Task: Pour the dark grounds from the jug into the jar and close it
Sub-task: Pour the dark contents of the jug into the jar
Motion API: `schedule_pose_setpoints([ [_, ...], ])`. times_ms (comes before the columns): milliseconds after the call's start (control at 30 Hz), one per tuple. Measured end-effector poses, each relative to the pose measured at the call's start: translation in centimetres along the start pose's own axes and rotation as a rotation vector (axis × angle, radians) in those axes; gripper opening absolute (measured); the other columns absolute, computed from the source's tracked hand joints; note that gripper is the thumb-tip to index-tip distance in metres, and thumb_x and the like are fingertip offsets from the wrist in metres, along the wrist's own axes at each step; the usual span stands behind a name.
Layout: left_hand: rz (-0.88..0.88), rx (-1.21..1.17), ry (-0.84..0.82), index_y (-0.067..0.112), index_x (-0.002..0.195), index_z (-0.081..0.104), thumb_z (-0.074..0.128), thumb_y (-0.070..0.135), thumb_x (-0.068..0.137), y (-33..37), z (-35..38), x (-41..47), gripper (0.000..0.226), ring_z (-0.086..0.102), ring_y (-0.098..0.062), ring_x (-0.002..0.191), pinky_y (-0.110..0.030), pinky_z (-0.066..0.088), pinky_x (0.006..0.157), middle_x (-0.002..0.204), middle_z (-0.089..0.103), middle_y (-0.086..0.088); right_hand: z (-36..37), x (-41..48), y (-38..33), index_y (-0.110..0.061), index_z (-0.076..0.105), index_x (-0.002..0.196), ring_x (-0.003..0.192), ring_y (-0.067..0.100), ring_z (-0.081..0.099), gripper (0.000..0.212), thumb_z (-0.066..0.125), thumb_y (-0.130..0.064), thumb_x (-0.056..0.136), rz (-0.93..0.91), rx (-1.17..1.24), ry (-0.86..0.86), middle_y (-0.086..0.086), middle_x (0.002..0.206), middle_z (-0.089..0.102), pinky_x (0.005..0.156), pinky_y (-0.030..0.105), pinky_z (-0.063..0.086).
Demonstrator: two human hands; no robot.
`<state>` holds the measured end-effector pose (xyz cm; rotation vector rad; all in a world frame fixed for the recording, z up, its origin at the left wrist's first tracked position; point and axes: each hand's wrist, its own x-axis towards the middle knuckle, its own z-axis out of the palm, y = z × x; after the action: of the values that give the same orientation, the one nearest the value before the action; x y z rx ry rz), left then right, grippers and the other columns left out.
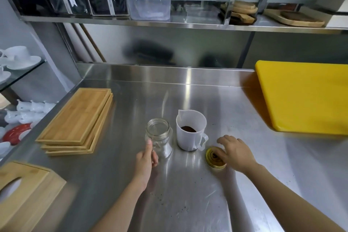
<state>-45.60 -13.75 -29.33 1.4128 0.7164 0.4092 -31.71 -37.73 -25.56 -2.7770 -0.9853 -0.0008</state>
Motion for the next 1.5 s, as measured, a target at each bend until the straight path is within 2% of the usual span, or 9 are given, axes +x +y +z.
schedule_pose_setpoints([
  [100, 0.016, 0.031, 0.027, 0.021, 0.038, 0.038, 0.041, 0.056, 0.088, -0.2, 0.2, 0.0, 0.061, 0.038, -0.013, 0.045, -0.03, 0.035, 0.058, 0.04, 0.044, 0.005, -1.5, 0.9, -1.6, -0.013, 0.063, 0.097, 0.083, 0.021, 0.059, 0.023, 0.055, -0.034, 0.091, 0.208, 0.44, -0.012, 0.005, 0.093, 0.065, 0.073, 0.035, 0.051],
  [267, 0.026, 0.071, 0.044, 0.02, 0.039, 0.036, 0.039, 0.068, 0.078, -0.7, 0.2, 0.1, 0.061, 0.038, -0.013, 0.047, -0.032, 0.035, 0.058, 0.041, 0.043, 0.004, -2.2, 1.5, -4.7, -0.014, 0.062, 0.095, 0.079, 0.009, 0.057, 0.014, 0.053, -0.024, 0.094, 0.322, 0.972, -0.011, -0.003, 0.085, 0.063, 0.067, 0.018, 0.043],
  [533, 0.039, 0.145, 0.052, 0.018, 0.037, 0.037, 0.031, 0.074, 0.075, -0.5, 0.3, 0.1, 0.067, 0.035, -0.011, 0.042, -0.032, 0.036, 0.056, 0.042, 0.042, 0.002, -1.3, 2.0, -6.4, -0.002, 0.056, 0.083, 0.059, 0.011, 0.044, 0.017, 0.057, -0.016, 0.092, 0.428, 0.973, 0.006, 0.0, 0.065, 0.048, 0.055, 0.023, 0.037],
  [700, 0.045, 0.139, 0.036, 0.02, 0.037, 0.035, 0.032, 0.072, 0.078, -0.5, 0.1, 0.1, 0.066, 0.036, -0.012, 0.044, -0.032, 0.035, 0.058, 0.043, 0.041, 0.002, -2.4, 1.6, -6.8, -0.002, 0.055, 0.081, 0.067, 0.013, 0.047, 0.016, 0.055, -0.012, 0.093, 0.366, 1.149, 0.122, 0.002, 0.072, 0.051, 0.061, 0.023, 0.039],
  [967, 0.076, 0.168, 0.079, 0.019, 0.037, 0.031, 0.033, 0.055, 0.092, -0.1, 0.4, -0.2, 0.066, 0.034, -0.015, 0.044, -0.031, 0.032, 0.056, 0.043, 0.037, -0.002, -5.1, 1.5, -5.9, -0.004, 0.05, 0.068, 0.065, 0.018, 0.046, 0.027, 0.056, -0.017, 0.091, 0.317, 1.211, 0.319, 0.009, 0.069, 0.049, 0.058, 0.028, 0.038],
  [1067, 0.091, 0.162, 0.077, 0.017, 0.04, 0.029, 0.034, 0.05, 0.093, 0.1, 0.4, -0.5, 0.063, 0.03, -0.013, 0.041, -0.031, 0.03, 0.054, 0.038, 0.032, 0.005, -6.0, 1.7, -5.4, 0.0, 0.05, 0.072, 0.064, 0.016, 0.048, 0.026, 0.057, -0.017, 0.09, 0.249, 1.167, 0.327, 0.011, 0.072, 0.051, 0.054, 0.021, 0.042],
  [1167, 0.091, 0.156, 0.075, 0.011, 0.046, 0.03, 0.036, 0.047, 0.093, 0.2, 0.1, -0.7, 0.06, 0.029, -0.018, 0.046, -0.024, 0.028, 0.049, 0.042, 0.028, 0.0, -7.3, 1.9, -5.2, -0.003, 0.05, 0.069, 0.056, 0.001, 0.048, 0.025, 0.059, -0.014, 0.089, 0.176, 1.112, 0.354, 0.005, 0.067, 0.049, 0.046, 0.007, 0.039],
  [1300, 0.064, 0.136, 0.072, 0.012, 0.047, 0.025, 0.039, 0.042, 0.094, 0.4, -0.2, -0.9, 0.057, 0.023, -0.017, 0.047, -0.022, 0.021, 0.042, 0.043, 0.021, 0.003, -9.3, 2.4, -5.6, 0.007, 0.048, 0.073, 0.056, 0.003, 0.044, 0.027, 0.059, -0.013, 0.088, 0.081, 1.034, 0.384, 0.011, 0.068, 0.046, 0.054, 0.017, 0.038],
  [1500, 0.008, 0.104, 0.106, 0.024, 0.042, 0.019, 0.043, 0.042, 0.093, 0.5, -0.2, -1.2, 0.059, 0.02, -0.019, 0.05, -0.035, 0.024, 0.058, 0.042, 0.02, 0.007, -12.3, 3.1, -7.8, 0.004, 0.05, 0.075, 0.062, 0.012, 0.047, 0.028, 0.055, -0.018, 0.091, -0.036, 0.794, 0.419, 0.019, 0.073, 0.055, 0.057, 0.025, 0.04],
])
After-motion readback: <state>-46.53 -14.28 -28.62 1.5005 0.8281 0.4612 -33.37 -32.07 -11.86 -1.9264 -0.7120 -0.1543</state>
